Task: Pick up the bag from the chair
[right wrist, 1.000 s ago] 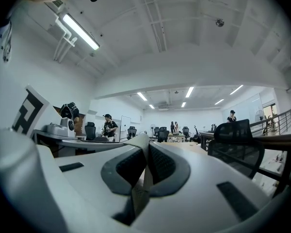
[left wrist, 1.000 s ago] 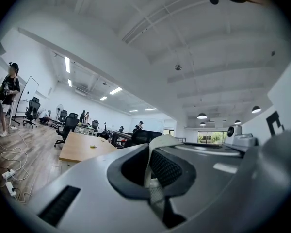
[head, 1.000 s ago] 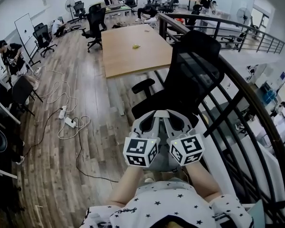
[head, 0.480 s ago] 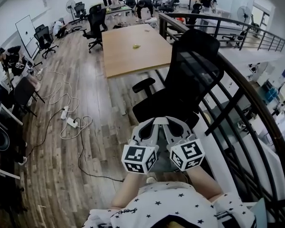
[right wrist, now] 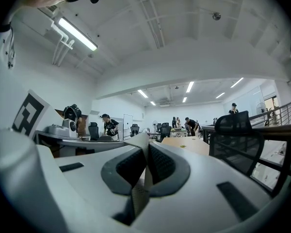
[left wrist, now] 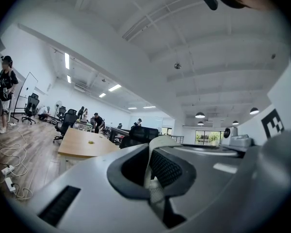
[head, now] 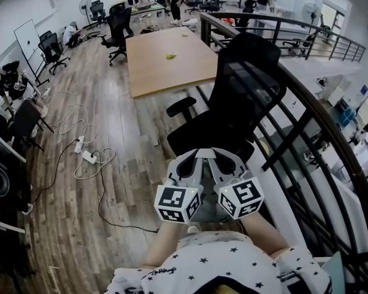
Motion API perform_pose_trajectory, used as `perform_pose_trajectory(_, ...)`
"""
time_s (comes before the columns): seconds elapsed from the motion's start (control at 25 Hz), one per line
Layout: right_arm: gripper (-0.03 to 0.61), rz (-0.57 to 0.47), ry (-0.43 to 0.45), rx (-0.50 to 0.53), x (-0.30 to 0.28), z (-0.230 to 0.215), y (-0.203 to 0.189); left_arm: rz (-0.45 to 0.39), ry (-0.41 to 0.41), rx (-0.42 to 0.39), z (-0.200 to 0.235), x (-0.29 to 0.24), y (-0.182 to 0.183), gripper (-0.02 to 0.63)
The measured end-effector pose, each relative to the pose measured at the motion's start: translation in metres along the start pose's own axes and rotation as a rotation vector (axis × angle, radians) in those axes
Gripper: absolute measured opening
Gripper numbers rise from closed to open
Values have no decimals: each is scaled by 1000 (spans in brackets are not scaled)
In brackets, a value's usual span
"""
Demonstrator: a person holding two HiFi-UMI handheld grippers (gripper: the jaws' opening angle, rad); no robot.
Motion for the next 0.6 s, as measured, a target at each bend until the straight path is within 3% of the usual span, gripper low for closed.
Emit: perform_pose_trajectory(0.6, -5, -11, -3, -20, -9, -6, -4, 0, 0, 19, 8, -8, -4, 14)
Point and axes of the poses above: the fingertips, and each gripper's own axes: x backward along the fingers, z to its left, y out of its top, the point moved 3 cm from there along x, backward along the fingers, and after that the axes turned 12 degrees about -z, right-handed, at the moved point
